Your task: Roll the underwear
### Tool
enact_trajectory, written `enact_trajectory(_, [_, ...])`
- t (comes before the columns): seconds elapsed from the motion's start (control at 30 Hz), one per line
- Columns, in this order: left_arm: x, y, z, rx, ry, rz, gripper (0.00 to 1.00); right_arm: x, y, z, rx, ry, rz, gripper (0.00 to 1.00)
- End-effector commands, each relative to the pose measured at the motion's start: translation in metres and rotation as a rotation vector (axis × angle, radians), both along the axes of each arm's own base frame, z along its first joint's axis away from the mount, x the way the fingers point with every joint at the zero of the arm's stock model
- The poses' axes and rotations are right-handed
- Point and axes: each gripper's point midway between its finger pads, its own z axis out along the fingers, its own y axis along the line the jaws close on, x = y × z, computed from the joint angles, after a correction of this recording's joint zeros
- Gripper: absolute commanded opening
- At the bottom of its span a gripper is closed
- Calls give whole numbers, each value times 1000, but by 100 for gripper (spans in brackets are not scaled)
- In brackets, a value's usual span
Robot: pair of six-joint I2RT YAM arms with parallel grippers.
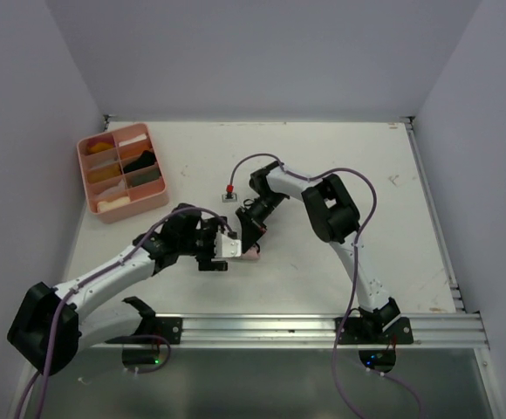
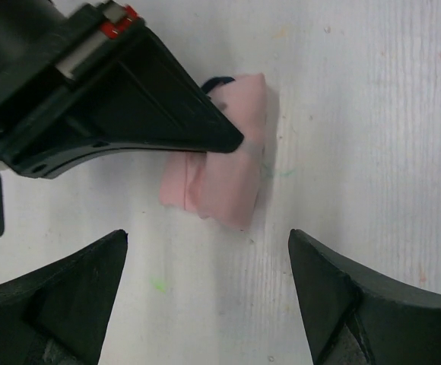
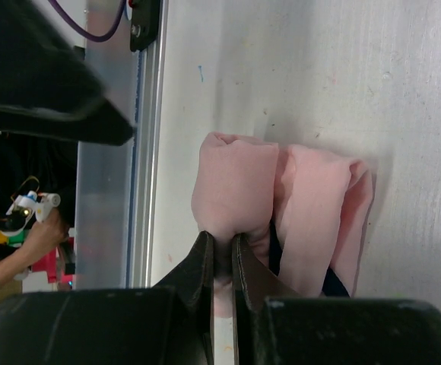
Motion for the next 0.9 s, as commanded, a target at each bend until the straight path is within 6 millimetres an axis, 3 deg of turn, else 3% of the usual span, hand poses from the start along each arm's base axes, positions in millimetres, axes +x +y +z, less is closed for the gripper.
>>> enact_trajectory(0.0, [12, -9, -2, 23, -153, -84, 89, 0, -12, -35, -73, -56, 59, 0])
enact_trajectory(0.53, [-4, -33, -41, 100, -161, -228, 77, -9, -16, -38, -61, -22, 70, 0])
enact_trajectory(0.8, [-6, -33, -57, 130, -125, -241, 62, -11, -19, -37, -52, -23, 87, 0])
enact_trajectory(0.87, [-5, -33, -60, 137, -108, -241, 54, -12, -20, -36, -56, -23, 91, 0])
